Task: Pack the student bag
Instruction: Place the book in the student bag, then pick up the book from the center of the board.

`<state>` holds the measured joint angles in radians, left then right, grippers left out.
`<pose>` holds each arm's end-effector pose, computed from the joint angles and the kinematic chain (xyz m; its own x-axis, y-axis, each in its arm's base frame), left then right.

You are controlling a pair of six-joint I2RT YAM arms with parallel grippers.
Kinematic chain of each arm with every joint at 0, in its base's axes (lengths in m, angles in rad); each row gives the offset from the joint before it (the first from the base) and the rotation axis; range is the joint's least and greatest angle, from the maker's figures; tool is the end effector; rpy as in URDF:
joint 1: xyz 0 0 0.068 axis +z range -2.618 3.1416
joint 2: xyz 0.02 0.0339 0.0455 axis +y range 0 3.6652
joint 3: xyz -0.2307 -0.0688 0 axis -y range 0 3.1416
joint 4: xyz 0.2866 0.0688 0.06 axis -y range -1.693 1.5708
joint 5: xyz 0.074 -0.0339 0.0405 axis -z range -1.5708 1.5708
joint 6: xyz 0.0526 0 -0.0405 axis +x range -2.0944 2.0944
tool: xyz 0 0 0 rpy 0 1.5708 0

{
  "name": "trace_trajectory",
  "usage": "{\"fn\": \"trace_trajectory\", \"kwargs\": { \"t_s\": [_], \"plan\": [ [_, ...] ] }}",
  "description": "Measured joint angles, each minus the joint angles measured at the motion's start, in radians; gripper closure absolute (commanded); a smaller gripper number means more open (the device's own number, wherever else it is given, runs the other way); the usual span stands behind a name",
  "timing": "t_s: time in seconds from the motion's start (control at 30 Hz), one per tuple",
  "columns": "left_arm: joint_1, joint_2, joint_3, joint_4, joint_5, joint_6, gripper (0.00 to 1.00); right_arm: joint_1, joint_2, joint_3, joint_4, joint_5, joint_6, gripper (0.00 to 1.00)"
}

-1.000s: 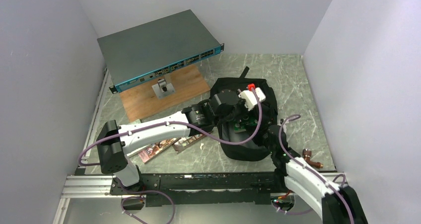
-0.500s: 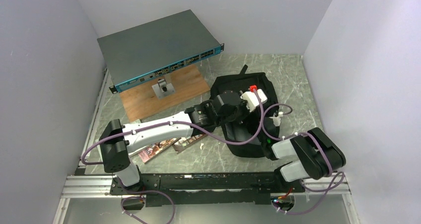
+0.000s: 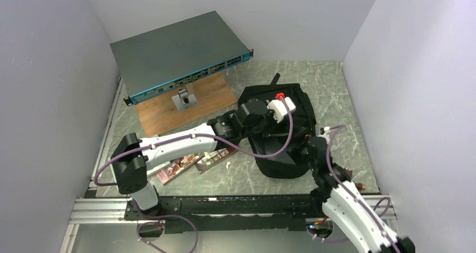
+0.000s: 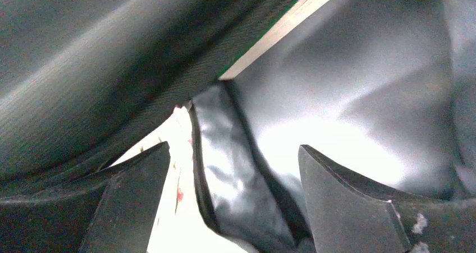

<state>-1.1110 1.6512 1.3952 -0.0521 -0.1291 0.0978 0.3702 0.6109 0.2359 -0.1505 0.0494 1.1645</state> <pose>0.2063 -0.4013 0.2907 -0.0525 0.3242 -0.9445 0.8434 0.5208 0.1319 0.2146 0.0805 0.1332 -0.4802 0.7978 -0.3646 0.3025 0.5408 0.7849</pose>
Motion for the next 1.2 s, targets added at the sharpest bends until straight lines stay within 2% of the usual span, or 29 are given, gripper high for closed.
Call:
{"fn": "trace_trajectory", "kwargs": {
  "t_s": [0.13,0.2,0.23,0.27,0.3,0.43,0.47,0.5,0.57,0.73,0.8,0.87,1.0,1.1,1.2],
  "plan": [
    [0.000,0.001,-0.002,-0.002,0.038,-0.028,1.00,0.000,-0.269,0.156,-0.409,0.018,-0.052,0.16],
    [0.000,0.001,-0.010,-0.001,0.063,-0.045,1.00,0.000,-0.341,0.269,-0.544,0.047,-0.086,0.15],
    [0.000,0.001,-0.015,-0.001,0.076,-0.058,1.00,0.000,-0.359,0.339,-0.611,0.070,-0.114,0.13],
    [0.000,0.001,-0.023,-0.003,0.095,-0.072,0.95,0.000,-0.369,0.413,-0.661,0.095,-0.146,0.06],
    [0.000,0.001,-0.031,-0.005,0.114,-0.085,0.89,0.000,-0.367,0.468,-0.694,0.111,-0.185,0.02],
    [0.000,-0.009,-0.089,-0.025,0.208,-0.140,0.46,0.000,-0.277,0.669,-0.715,0.145,-0.381,0.01],
    [0.000,-0.022,-0.116,-0.034,0.226,-0.152,0.23,-0.001,-0.233,0.702,-0.702,0.129,-0.436,0.01],
    [0.000,-0.044,-0.155,-0.044,0.245,-0.174,0.12,-0.001,-0.177,0.722,-0.675,0.100,-0.488,0.01],
    [0.000,-0.106,-0.228,-0.071,0.267,-0.190,0.05,-0.001,-0.065,0.739,-0.613,0.026,-0.565,0.01],
    [0.000,-0.390,-0.416,-0.159,0.243,-0.236,0.01,0.014,0.240,0.719,-0.392,-0.245,-0.659,0.04],
    [0.000,-0.520,-0.481,-0.179,0.192,-0.261,0.00,0.096,0.370,0.700,-0.288,-0.278,-0.657,0.05],
    [0.000,-0.639,-0.557,-0.209,0.097,-0.308,0.04,0.209,0.469,0.692,-0.222,-0.278,-0.648,0.07],
    [0.014,-0.667,-0.642,-0.257,-0.045,-0.416,0.25,0.360,0.607,0.650,-0.071,-0.280,-0.573,0.12],
    [0.035,-0.598,-0.705,-0.288,-0.140,-0.497,0.40,0.365,0.673,0.592,0.019,-0.280,-0.506,0.16],
    [0.063,-0.523,-0.753,-0.297,-0.220,-0.575,0.45,0.367,0.766,0.589,0.063,-0.281,-0.463,0.17]
  ]
}}
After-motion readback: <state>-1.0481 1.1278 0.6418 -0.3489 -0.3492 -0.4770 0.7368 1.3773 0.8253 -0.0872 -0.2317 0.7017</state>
